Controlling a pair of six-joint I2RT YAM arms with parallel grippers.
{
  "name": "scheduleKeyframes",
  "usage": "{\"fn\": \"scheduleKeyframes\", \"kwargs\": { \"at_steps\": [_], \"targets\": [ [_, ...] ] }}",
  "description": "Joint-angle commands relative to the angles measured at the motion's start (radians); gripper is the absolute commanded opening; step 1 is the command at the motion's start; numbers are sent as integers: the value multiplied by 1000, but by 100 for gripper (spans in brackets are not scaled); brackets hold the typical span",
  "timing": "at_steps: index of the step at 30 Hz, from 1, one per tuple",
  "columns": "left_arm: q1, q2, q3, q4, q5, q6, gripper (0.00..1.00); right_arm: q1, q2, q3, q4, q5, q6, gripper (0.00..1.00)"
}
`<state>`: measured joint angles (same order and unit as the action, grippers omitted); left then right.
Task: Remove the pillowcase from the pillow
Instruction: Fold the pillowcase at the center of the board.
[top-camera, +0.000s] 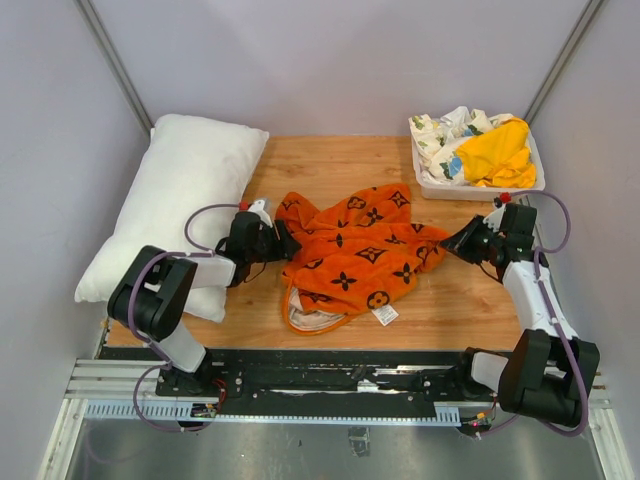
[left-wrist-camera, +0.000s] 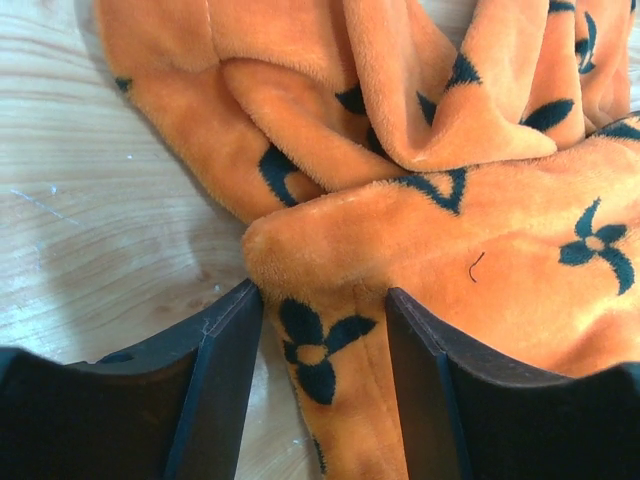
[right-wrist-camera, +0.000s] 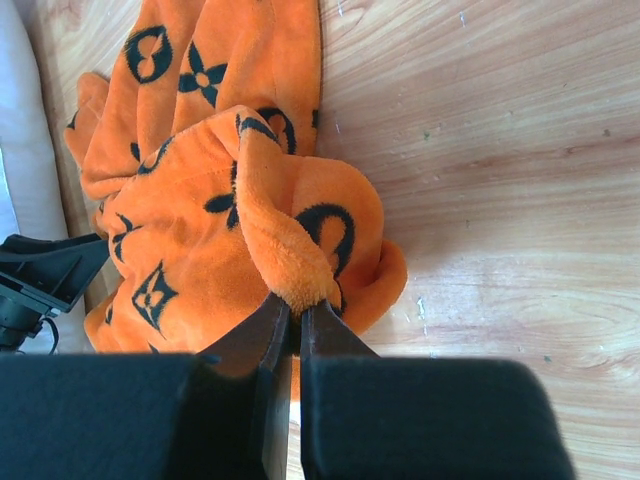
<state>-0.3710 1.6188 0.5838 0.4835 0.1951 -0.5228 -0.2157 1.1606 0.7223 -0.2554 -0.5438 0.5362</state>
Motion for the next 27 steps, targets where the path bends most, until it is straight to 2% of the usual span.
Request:
{"fn": "scheduleKeyframes", "kwargs": {
  "at_steps": [1,2,7,11,13,23,27],
  "targets": [
    [-3,-19,1,68,-63,15,53,10,-5,-20,27,-33,-11,1],
    [-2,-24,2,75,-66,20,50,9,-2,-21,31,-36,-9,1],
    [-2,-28,24,98,-21,29,19,10,-1,-14,35,-44,-5,1],
    [-3,-44,35,91,-33,35,14,10,-4,-11,30,-45,-9,1],
    [-3,-59,38,76,-70,51,2,10,-4,-14,31,-45,-10,1],
    [-2,-189,62,1,-230,159,0,16,-14,-11,31,-42,-9,1],
    [-2,-312,36,5,-306,187,0,65,-51,32,-17,46,-40,1]
  ]
}}
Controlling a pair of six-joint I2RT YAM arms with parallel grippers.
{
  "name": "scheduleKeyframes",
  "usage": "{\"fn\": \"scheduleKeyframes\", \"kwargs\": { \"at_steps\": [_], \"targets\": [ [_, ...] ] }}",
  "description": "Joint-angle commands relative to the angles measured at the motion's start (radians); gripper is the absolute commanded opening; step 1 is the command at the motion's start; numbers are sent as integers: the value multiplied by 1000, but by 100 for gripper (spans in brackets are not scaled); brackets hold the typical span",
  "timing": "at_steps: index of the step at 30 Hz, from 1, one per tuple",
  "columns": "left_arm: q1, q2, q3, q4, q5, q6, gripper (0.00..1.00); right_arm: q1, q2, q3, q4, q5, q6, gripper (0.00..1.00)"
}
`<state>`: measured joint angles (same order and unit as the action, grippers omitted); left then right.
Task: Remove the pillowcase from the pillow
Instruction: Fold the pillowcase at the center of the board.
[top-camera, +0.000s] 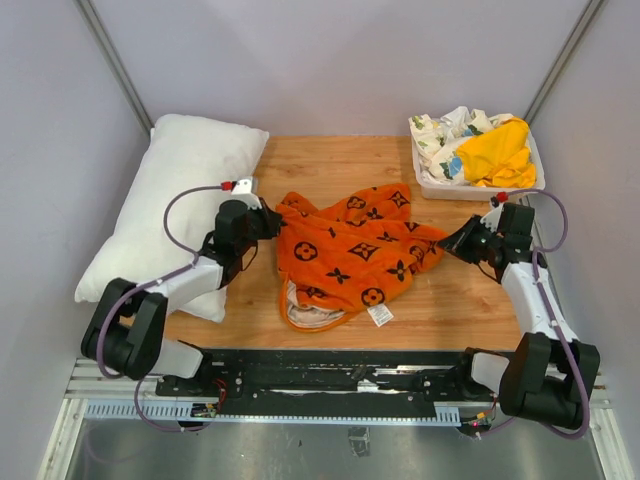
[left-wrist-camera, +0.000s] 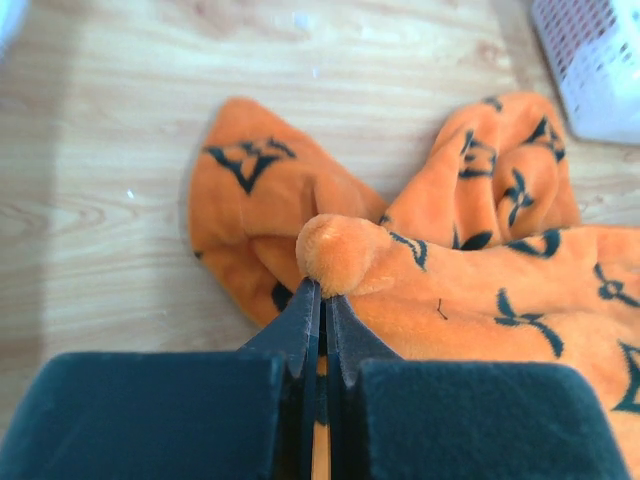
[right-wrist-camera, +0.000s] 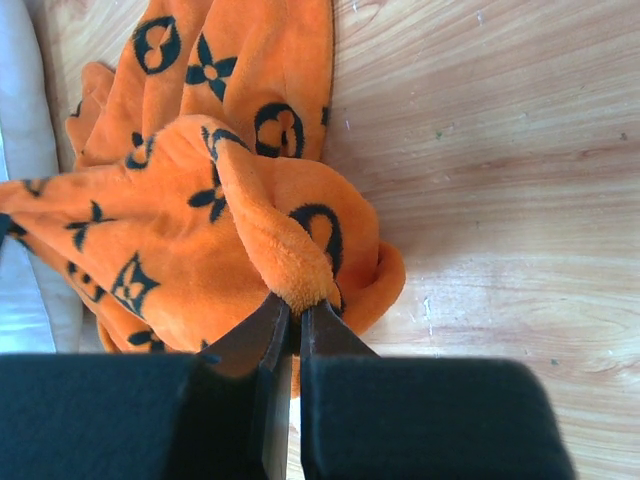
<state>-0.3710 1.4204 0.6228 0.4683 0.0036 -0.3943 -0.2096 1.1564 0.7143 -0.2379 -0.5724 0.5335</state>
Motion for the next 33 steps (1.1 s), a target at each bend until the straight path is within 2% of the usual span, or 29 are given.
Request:
{"fn": "scheduleKeyframes", "kwargs": {
  "at_steps": [1,3,5,11,16,22,28,33],
  "targets": [
    [-2,-145,-3,21,-143,63,0,86,-56,64,-59,123,-50,1],
    [-1,-198,22,8,-198,75,0,145,-63,127,-96,203,-62,1],
    [8,-223,97,-44,-239,95,0,182,-53,197,-85,219,-46,1],
    [41,-268,437,-229,-275,184,0,225,0,515,-49,209,4,1],
    [40,-373,643,-324,-240,245,0,225,-45,796,14,268,-5,1],
    [41,-453,906,-446,-147,285,0,225,-45,1195,-51,262,-25,1],
    [41,-557,1124,-484,13,273,0,225,-128,1422,-83,256,-35,1],
    [41,-564,1335,-592,-11,300,0,225,-166,1626,-95,256,-75,1]
  ]
}}
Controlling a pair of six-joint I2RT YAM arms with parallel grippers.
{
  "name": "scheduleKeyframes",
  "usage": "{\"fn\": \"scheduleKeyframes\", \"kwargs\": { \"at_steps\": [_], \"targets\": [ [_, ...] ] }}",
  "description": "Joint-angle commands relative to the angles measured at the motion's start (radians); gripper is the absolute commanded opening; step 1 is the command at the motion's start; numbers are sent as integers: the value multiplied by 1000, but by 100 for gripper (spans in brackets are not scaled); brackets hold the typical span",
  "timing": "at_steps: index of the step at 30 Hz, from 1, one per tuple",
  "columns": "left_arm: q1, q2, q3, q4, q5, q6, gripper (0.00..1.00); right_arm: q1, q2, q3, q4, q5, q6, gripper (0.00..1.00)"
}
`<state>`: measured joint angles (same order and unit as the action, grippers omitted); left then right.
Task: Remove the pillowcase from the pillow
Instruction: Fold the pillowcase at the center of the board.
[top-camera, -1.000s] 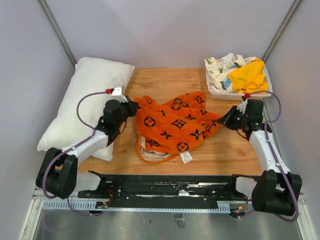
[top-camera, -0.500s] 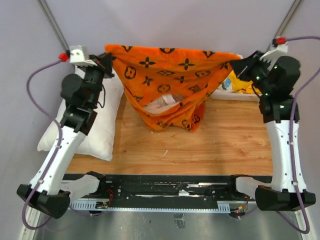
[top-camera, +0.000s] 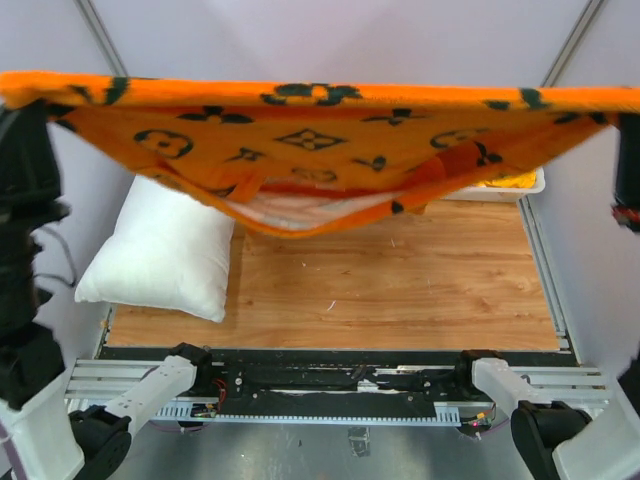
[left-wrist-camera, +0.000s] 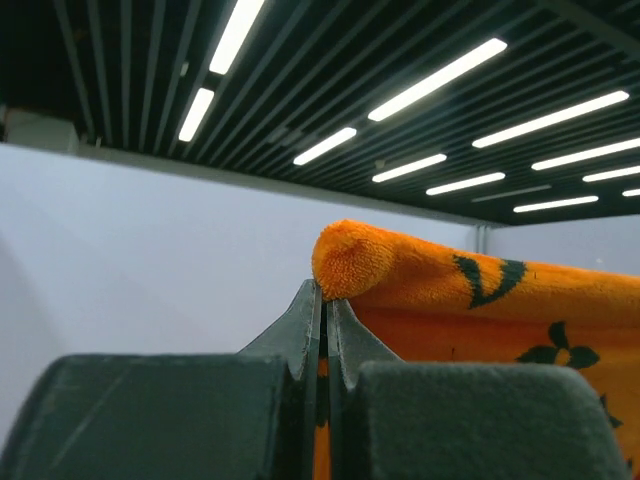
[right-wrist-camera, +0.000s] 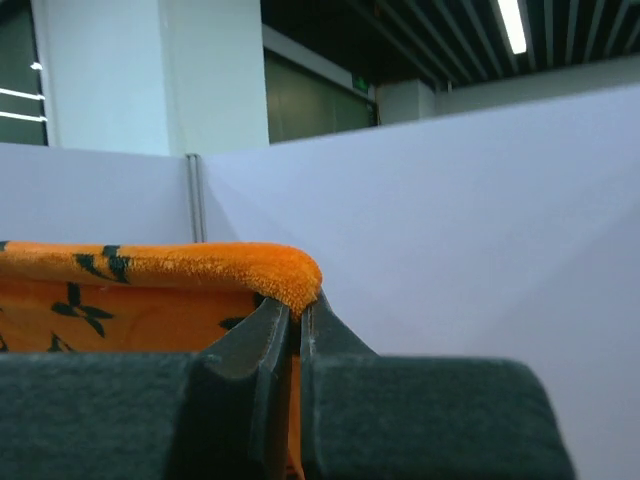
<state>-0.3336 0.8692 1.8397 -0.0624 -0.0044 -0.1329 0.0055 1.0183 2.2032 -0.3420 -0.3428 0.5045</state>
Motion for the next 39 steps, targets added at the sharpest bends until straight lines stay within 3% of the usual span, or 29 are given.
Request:
{"fn": "scheduleKeyframes", "kwargs": {
  "at_steps": [1,8,12,20,26,30,34,39],
  "targets": [
    [4,-11,151,-73,-3,42,0,9,-29,172,9,30,-50,1],
    [4,86,369,-142,49,38,0,22,27,264,28,57,-41,1],
    [4,136,369,-133,14,82,0,22,97,254,39,58,-40,1],
    [4,269,216,-77,-99,183,0,22,250,132,58,57,-95,1],
    [5,383,30,56,-183,242,0,18,334,-130,175,76,-133,1],
    [74,502,-41,132,-138,193,0,7,423,-227,251,77,-135,1],
    [180,648,-113,245,-55,93,0,-1,559,-260,302,68,-135,1],
    [225,879,-19,293,-83,98,0,-5,790,-128,254,31,-155,1]
  ]
}}
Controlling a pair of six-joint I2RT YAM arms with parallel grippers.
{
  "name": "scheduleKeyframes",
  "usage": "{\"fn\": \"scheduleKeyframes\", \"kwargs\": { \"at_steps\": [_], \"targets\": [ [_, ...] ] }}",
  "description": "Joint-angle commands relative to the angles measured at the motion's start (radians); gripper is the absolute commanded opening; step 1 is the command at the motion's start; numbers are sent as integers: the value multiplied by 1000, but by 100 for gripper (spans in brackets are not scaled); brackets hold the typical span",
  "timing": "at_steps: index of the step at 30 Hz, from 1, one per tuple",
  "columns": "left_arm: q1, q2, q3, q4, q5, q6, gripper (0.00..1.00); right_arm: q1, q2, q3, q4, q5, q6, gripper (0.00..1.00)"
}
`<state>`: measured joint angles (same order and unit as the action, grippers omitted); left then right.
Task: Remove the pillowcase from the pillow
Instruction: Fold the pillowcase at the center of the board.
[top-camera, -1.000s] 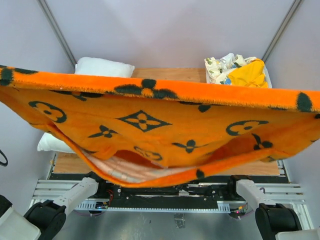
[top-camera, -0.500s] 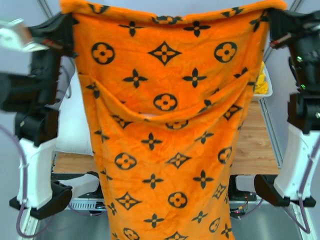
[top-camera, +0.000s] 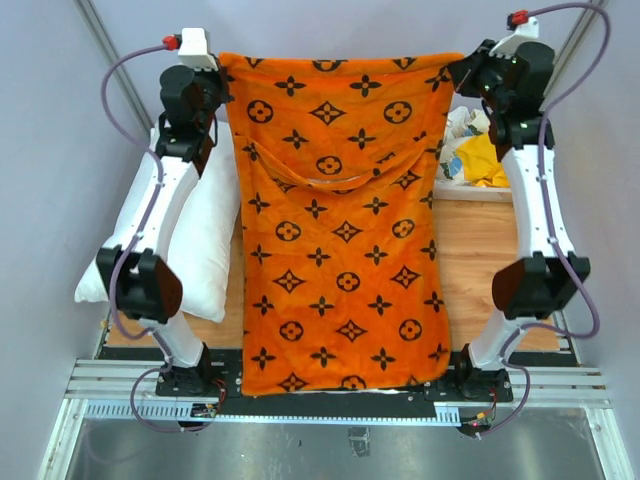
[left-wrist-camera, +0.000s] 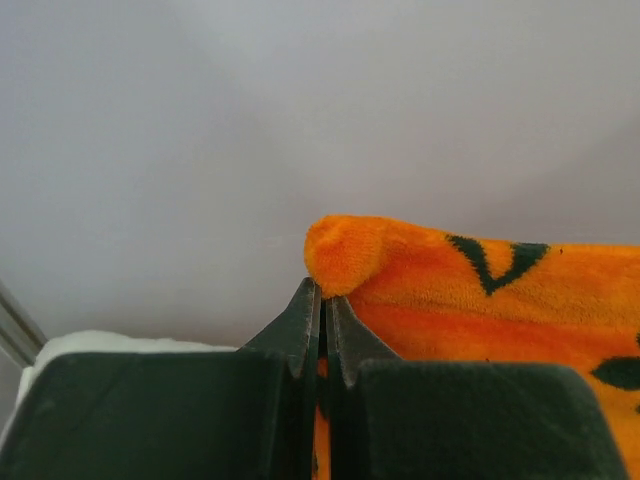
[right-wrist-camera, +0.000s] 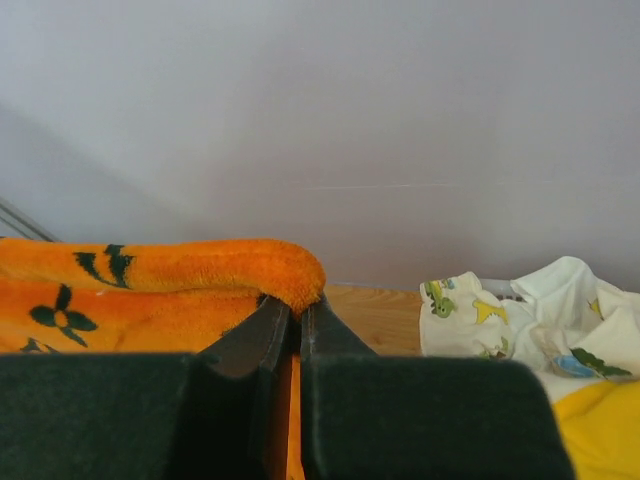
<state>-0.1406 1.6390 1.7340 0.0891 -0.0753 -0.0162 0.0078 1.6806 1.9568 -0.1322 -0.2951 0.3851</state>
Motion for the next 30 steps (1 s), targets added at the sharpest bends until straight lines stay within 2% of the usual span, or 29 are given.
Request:
{"fn": "scheduleKeyframes", "kwargs": {
  "at_steps": [1,6,10,15,19,22,24,27,30],
  "targets": [
    [40,156,125,144,-8,-19,0,-7,174,164,21,-23,-39,1],
    [59,365,346,131,47,-15,0,-8,350,336,-35,-34,-44,1],
    [59,407,339,149,61,-6,0,-8,383,360,-35,-35,-59,1],
    [59,298,113,280,75,-8,0,-11,317,236,-2,-54,-72,1],
    [59,117,-140,337,104,-59,0,-11,175,49,31,-66,-72,1],
    [48,-70,-415,436,109,-132,0,-11,34,-154,66,-71,-57,1],
    [12,-219,-569,460,70,-130,0,-11,-71,-314,102,-73,-34,1],
    [-71,-378,-740,443,-52,-52,0,-11,-257,-566,174,-47,22,1],
    [-104,-502,-871,365,-133,-97,0,-11,-401,-767,189,41,131,1]
  ]
}}
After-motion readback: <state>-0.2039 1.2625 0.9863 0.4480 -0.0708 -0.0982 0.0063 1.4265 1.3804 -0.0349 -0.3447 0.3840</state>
